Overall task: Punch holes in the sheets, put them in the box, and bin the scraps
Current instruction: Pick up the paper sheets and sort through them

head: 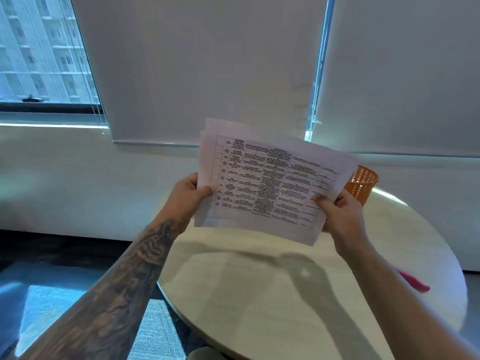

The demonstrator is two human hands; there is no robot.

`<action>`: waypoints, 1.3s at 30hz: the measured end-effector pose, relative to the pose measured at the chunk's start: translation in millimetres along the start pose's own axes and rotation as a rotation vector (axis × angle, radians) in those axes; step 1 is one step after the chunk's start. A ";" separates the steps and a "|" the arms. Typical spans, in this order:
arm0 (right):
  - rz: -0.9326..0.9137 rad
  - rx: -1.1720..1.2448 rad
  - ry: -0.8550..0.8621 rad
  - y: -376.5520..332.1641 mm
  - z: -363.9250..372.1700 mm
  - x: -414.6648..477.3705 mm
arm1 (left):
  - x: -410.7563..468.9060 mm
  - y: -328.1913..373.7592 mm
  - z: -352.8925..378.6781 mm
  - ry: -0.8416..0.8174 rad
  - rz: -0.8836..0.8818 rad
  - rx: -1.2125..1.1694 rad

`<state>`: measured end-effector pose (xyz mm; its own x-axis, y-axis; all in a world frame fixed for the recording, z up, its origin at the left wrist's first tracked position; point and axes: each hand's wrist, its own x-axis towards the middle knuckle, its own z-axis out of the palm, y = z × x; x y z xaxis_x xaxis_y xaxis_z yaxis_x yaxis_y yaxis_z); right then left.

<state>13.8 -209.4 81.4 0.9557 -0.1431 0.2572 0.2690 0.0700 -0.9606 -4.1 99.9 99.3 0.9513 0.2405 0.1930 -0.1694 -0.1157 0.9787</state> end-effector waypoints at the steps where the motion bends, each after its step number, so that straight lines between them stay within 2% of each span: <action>1: -0.010 0.003 -0.003 -1.5 -0.4 0.1 | -1.9 -1.6 1.3 0.018 0.009 -0.012; 5: -0.008 -0.011 -0.027 12.2 -5.2 -11.1 | -13.9 -29.9 5.0 0.071 -0.016 0.003; 10: 0.098 -0.045 -0.074 48.0 -10.2 -28.4 | -33.5 -66.3 15.6 0.058 -0.121 -0.008; 16: 0.097 0.030 -0.067 39.6 -9.8 -16.2 | -23.7 -52.8 17.0 0.077 -0.103 -0.007; 20: 0.146 -0.023 -0.107 57.5 -11.0 -26.3 | -36.7 -63.2 22.5 0.074 -0.138 0.027; 23: 0.197 -0.041 -0.144 72.0 -12.1 -34.2 | -48.0 -70.3 30.8 0.068 -0.167 -0.055; 27: 0.217 -0.052 -0.239 60.1 -18.6 -27.4 | -33.8 -59.7 22.2 0.104 -0.121 0.008; 32: 0.224 -0.160 -0.427 37.0 -23.0 -11.9 | -6.8 -25.1 4.4 0.025 -0.047 0.219; 35: 0.171 -0.181 -0.431 35.9 -16.2 -9.6 | 1.1 -13.5 4.7 0.049 0.034 0.261; 39: 0.167 -0.028 -0.349 43.8 -7.6 -12.3 | -2.9 -22.2 10.6 0.166 0.118 0.147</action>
<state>12.9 -212.0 35.3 0.9705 0.2129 0.1131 0.1077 0.0367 -0.9935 -0.3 91.6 76.3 0.8698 0.3708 0.3255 -0.2255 -0.2882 0.9307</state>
